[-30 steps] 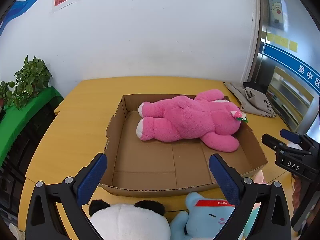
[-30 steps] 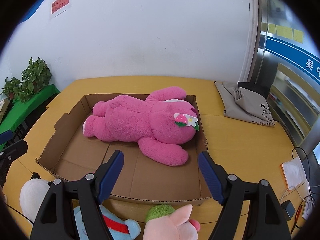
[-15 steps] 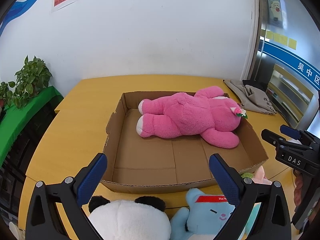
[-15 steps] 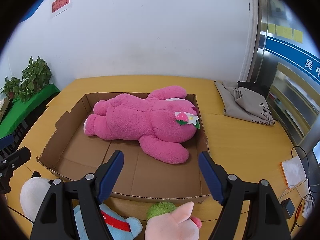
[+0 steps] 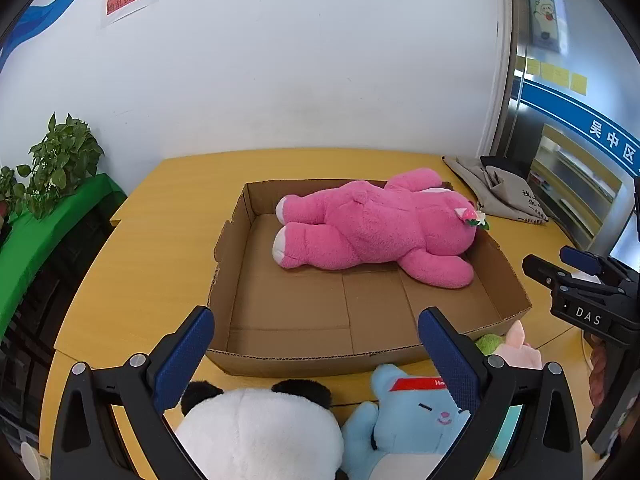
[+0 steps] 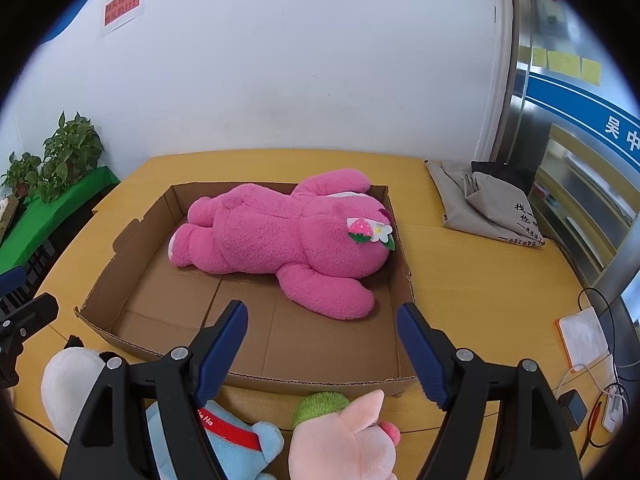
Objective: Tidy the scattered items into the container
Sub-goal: 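Move both grippers back toward the white panda plush on the table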
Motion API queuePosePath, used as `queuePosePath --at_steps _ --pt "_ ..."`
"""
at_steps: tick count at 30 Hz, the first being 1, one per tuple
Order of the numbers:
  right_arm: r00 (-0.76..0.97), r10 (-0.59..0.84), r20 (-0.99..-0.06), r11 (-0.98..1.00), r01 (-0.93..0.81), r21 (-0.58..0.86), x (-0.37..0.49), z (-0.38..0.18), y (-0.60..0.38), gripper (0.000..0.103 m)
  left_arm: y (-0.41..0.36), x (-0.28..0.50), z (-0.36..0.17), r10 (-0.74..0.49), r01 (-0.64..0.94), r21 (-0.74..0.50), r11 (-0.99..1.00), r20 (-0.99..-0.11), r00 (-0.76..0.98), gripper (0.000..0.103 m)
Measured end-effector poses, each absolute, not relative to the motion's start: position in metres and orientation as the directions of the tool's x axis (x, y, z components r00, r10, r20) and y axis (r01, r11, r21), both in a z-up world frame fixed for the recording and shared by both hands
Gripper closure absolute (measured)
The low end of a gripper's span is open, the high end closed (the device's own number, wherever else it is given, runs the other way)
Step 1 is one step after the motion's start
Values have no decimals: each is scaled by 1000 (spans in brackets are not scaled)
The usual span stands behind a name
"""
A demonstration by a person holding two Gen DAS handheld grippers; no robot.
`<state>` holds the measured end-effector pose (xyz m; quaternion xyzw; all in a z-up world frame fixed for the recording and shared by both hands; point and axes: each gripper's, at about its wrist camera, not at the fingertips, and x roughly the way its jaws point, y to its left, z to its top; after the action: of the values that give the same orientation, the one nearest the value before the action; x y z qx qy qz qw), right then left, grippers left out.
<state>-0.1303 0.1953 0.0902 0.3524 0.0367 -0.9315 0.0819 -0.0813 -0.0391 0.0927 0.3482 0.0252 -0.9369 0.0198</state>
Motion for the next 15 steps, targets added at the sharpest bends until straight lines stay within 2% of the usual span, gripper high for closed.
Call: queuePosePath --at_steps 15 --pt "-735 -161 -659 -973 230 -18 -113 96 174 26 -69 -61 85 -3 68 -70 -995 -671 -741 0"
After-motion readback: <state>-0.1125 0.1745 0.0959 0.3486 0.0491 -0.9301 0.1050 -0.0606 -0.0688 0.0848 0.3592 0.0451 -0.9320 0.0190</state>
